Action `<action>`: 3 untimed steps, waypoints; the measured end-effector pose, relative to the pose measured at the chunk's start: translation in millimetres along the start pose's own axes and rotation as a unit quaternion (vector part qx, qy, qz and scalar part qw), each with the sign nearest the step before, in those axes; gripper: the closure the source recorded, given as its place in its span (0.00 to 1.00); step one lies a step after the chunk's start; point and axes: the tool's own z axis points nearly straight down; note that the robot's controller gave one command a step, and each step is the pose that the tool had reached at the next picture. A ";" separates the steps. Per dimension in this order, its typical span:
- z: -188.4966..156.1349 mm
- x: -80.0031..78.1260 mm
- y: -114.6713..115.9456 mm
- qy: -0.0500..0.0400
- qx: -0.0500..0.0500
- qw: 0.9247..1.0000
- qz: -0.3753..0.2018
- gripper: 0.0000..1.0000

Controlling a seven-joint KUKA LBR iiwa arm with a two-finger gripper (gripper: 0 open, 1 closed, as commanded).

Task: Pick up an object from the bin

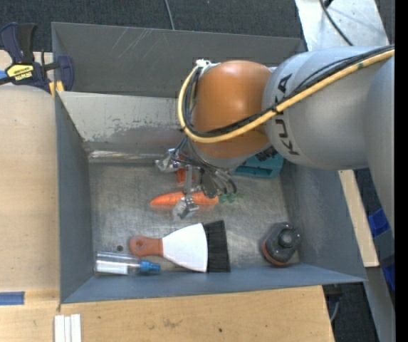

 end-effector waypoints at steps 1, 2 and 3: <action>65.4 23.0 -36.4 -0.005 -0.004 1.000 -0.019 1.00; 67.5 24.7 -40.5 -0.002 -0.001 1.000 -0.017 0.00; 65.7 22.8 -36.9 -0.004 -0.004 1.000 -0.018 1.00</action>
Offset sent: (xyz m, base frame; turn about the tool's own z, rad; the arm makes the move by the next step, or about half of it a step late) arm 0.0000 0.0000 0.0000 0.0000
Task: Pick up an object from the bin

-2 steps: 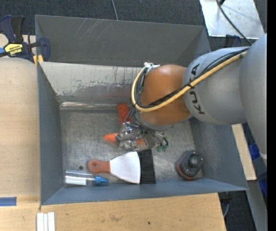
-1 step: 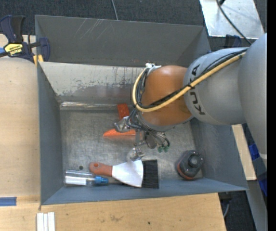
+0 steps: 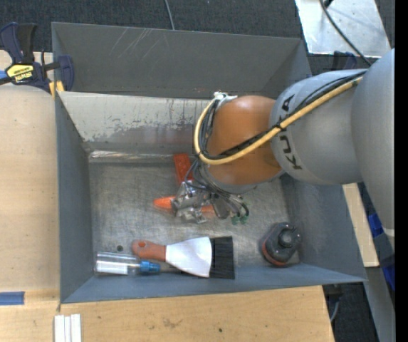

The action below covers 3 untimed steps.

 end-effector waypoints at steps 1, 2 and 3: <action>2.6 2.9 -3.5 0.004 0.003 1.000 0.001 0.00; 0.0 -0.2 -0.1 0.000 0.000 1.000 0.000 1.00; 3.1 3.2 -3.4 0.004 0.003 1.000 0.001 0.00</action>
Offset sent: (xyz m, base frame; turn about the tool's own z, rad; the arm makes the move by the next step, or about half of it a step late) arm 0.0000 0.0000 0.0000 0.0000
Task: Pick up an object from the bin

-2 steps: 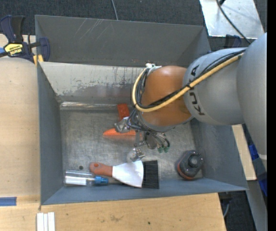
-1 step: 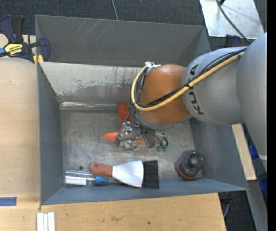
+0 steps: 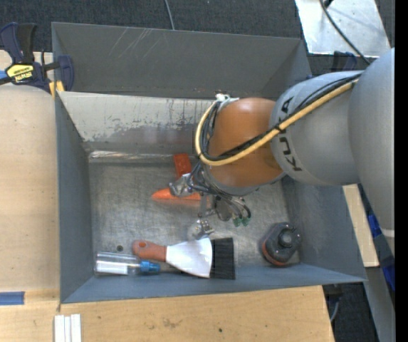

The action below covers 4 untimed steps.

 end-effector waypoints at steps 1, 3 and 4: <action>0.0 0.0 -0.1 0.000 0.000 1.000 0.001 0.00; 0.4 -41.2 2.3 0.001 0.000 0.996 0.086 1.00; 0.4 -41.2 2.2 0.001 0.000 0.996 0.087 1.00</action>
Offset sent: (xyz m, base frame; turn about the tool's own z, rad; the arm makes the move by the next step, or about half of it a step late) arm 0.0457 -0.0068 -0.0138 0.1304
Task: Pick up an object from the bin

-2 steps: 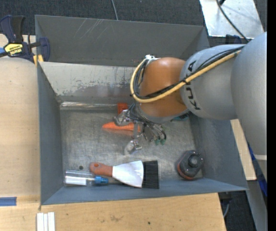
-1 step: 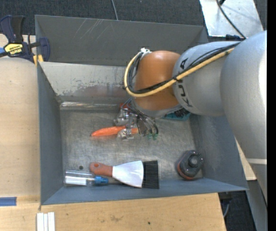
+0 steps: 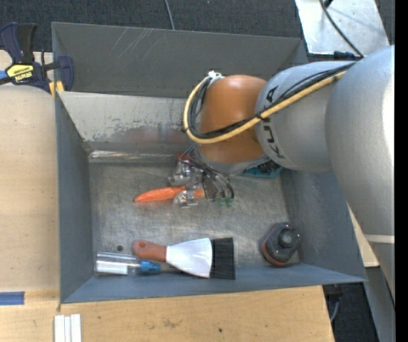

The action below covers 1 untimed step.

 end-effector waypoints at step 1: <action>-114.0 6.7 -9.6 0.001 0.000 1.000 0.017 1.00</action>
Offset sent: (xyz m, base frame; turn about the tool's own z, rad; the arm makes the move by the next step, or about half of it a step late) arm 0.0000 0.0000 0.0000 0.0000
